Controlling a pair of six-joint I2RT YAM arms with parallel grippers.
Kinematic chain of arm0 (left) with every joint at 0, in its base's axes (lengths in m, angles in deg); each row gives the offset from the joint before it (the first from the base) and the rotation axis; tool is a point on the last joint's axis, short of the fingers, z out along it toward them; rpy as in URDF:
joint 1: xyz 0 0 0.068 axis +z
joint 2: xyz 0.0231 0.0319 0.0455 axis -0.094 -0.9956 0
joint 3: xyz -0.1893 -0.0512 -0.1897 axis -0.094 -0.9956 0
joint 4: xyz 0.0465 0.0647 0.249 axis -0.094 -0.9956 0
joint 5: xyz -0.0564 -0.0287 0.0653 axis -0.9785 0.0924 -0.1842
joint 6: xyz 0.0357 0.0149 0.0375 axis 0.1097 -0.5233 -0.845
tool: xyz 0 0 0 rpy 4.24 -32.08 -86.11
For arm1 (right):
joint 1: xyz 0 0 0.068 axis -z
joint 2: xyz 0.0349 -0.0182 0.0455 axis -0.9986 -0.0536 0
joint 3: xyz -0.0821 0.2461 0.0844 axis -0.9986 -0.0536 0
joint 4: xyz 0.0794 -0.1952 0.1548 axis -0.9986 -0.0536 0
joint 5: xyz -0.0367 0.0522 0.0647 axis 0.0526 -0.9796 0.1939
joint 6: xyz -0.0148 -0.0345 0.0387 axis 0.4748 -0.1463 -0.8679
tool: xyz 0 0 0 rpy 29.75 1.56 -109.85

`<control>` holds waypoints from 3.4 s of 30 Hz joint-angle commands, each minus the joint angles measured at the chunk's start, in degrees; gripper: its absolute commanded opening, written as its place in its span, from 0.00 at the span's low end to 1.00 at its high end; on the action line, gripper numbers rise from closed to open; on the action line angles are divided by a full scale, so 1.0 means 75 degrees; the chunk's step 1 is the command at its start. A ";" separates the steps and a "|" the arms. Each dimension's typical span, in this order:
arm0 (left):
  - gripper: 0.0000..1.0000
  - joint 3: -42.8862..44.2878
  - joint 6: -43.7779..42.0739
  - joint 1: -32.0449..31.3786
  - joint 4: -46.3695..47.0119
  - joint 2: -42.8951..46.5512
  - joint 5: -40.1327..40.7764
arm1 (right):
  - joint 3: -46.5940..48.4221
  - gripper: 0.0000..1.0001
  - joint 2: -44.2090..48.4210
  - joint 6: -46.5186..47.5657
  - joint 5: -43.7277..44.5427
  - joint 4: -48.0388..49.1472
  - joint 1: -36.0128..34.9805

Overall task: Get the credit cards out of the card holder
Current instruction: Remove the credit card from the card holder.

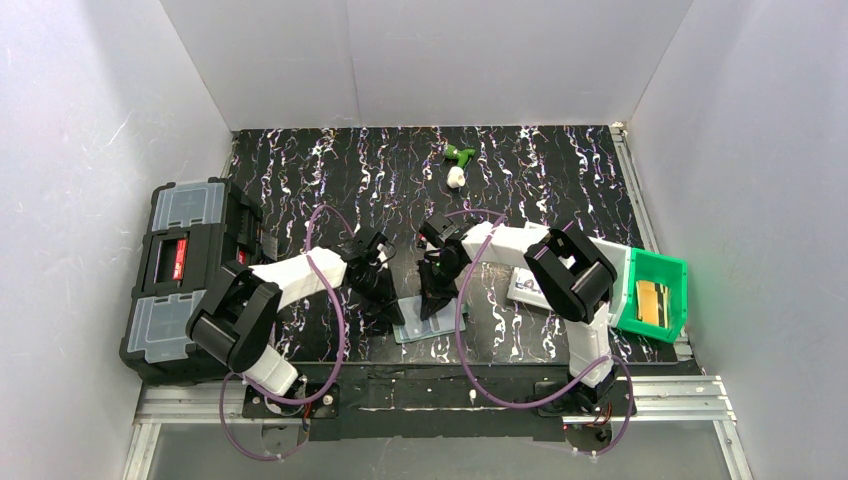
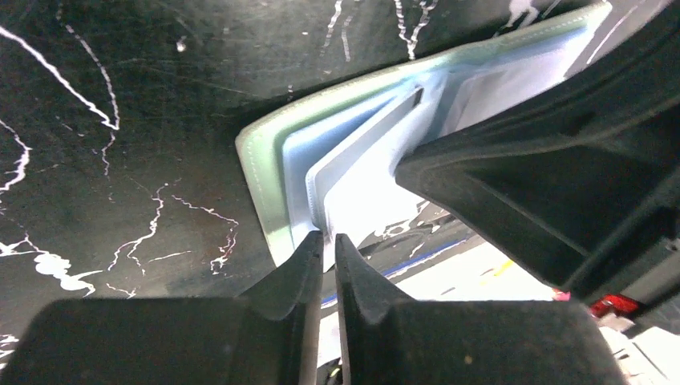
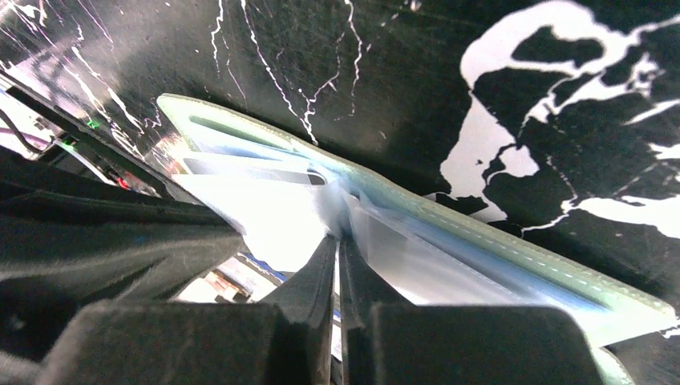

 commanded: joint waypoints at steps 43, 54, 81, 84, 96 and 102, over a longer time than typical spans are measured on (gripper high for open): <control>0.32 0.0361 -0.0500 -0.0200 -0.0518 -0.0193 0.0592 | -0.0742 0.01 -0.0537 -0.0713 -0.0906 0.1524 0.0192; 0.29 0.0193 -0.0255 -0.0204 -0.0182 -0.0268 0.0440 | -0.0690 0.01 -0.0554 -0.0696 -0.0944 0.1516 0.0197; 0.00 0.0744 -0.0178 -0.0272 -0.0518 0.0578 0.0843 | 0.0729 0.56 0.1422 -0.0171 0.0171 -0.0274 0.0299; 0.00 0.0890 -0.0188 -0.0360 -0.0460 0.0517 0.0834 | 0.0601 0.57 0.1746 -0.0127 0.0529 -0.0478 0.0442; 0.19 0.1796 -0.0159 -0.0832 -0.0241 -0.0323 0.0670 | -0.0172 0.66 0.3452 -0.0136 0.1771 -0.1061 0.1026; 0.27 0.2143 -0.0153 -0.0987 0.0126 -0.1111 0.0376 | -0.0714 0.70 0.4054 -0.0270 0.1951 -0.1042 0.1165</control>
